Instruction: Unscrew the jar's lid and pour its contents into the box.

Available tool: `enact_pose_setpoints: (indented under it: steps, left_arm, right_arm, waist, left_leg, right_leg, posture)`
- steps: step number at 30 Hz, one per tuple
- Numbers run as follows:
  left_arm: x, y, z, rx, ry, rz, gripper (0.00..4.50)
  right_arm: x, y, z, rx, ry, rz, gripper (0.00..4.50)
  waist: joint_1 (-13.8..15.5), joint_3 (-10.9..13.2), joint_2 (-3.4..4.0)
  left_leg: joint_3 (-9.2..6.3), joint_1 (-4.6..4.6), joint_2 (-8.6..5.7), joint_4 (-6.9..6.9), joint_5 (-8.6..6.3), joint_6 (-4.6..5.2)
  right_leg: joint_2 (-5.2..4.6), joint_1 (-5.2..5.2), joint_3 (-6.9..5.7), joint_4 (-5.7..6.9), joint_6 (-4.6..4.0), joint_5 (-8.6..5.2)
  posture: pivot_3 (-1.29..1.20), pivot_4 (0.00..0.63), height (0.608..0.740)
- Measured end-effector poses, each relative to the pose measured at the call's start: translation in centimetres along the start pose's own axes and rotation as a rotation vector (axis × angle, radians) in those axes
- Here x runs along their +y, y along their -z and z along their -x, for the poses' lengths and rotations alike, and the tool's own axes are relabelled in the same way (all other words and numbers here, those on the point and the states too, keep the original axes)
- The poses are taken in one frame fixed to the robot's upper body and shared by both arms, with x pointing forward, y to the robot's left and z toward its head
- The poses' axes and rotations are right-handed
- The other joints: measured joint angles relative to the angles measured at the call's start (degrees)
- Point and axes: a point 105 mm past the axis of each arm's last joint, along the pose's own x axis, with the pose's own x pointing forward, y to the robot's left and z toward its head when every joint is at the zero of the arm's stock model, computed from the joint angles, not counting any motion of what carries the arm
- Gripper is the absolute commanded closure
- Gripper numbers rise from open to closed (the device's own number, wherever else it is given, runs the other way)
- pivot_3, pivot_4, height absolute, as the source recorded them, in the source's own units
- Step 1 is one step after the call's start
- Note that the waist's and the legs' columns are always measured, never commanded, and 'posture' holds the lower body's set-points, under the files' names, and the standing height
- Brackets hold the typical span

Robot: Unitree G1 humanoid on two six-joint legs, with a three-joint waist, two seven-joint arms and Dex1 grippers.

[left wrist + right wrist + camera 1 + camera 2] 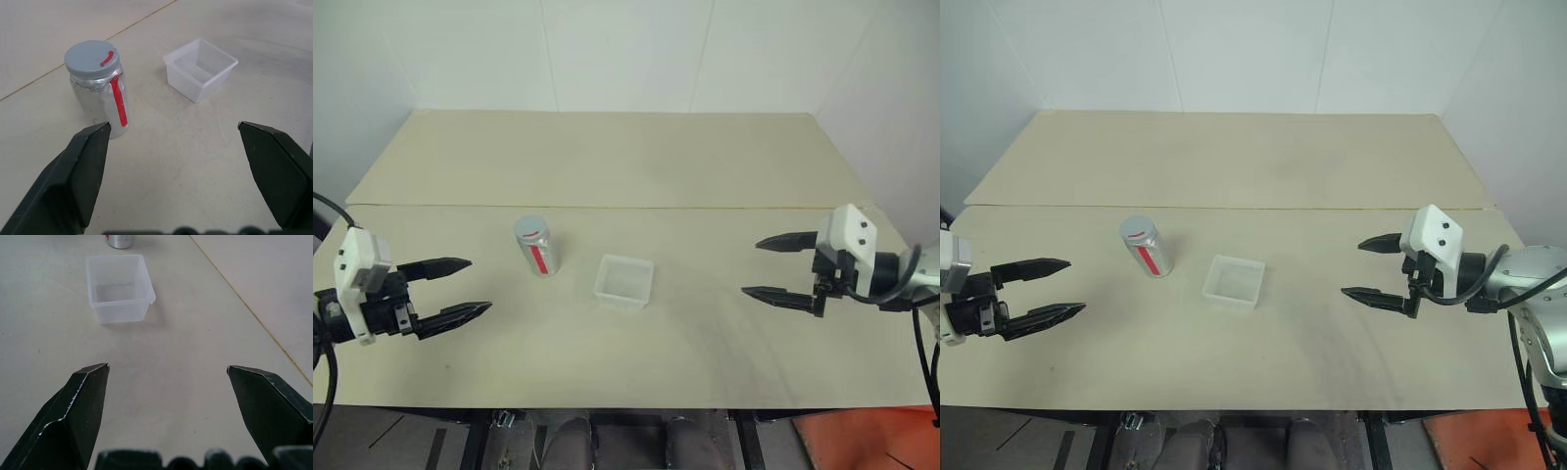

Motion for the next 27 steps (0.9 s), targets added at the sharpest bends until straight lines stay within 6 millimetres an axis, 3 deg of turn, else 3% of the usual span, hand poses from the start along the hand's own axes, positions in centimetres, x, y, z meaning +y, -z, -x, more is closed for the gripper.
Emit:
enact_pose_setpoints:
  steps: [4, 9, 15, 22, 27]
  left_arm:
    - [-0.5, 0.5, -0.6, -0.014, -0.027, 0.019, 0.00]
    - [-3.3, 3.3, -2.6, -0.074, -0.127, 0.146, 0.00]
    - [-2.2, 3.6, -4.0, -0.159, -0.409, 0.104, 0.00]
    - [-2.7, 3.8, -7.4, -0.220, -0.537, 0.066, 0.00]
    - [-1.0, 3.0, -8.2, -0.257, -0.675, 0.003, 0.00]
  right_arm:
    - [0.0, 0.0, -0.1, -0.005, 0.007, -0.002, 0.01]
    - [0.2, 0.2, -0.3, -0.015, 0.013, -0.013, 0.01]
    - [0.4, -0.2, -0.8, -0.042, 0.023, -0.007, 0.01]
    - [0.7, -0.2, -1.6, -0.063, 0.014, -0.015, 0.01]
    - [0.5, -0.9, -1.8, -0.084, 0.027, 0.004, 0.01]
  waist:
    - [0.00, 0.00, 0.00]
    - [-0.02, 0.00, 0.00]
    - [0.76, -0.02, 0.00]
    - [0.92, -0.03, 0.00]
    - [1.15, -0.04, 0.02]
  left_leg:
    - [0.00, 0.00, 0.00, -0.02, -0.01, 0.01]
    - [-0.04, -0.06, 0.01, -0.03, -0.04, 0.05]
    - [-0.10, 0.05, -0.04, 0.04, -0.01, 0.01]
    - [-0.10, -0.07, -0.04, 0.03, -0.02, 0.02]
    - [-0.10, -0.02, -0.05, 0.06, -0.02, 0.02]
  right_leg:
    - [-0.04, 0.02, 0.00, -0.04, 0.00, 0.00]
    - [-0.08, 0.02, 0.02, -0.10, 0.01, 0.01]
    - [-0.06, 0.21, -0.02, -0.13, 0.00, 0.08]
    - [0.00, 0.13, -0.03, -0.17, 0.00, 0.09]
    - [0.03, 0.16, -0.03, -0.13, 0.02, 0.10]
  posture:
    - [0.00, 0.150, 0.740]
    - [0.00, 0.150, 0.740]
    - [0.00, 0.150, 0.740]
    - [0.00, 0.150, 0.740]
    - [0.00, 0.150, 0.740]
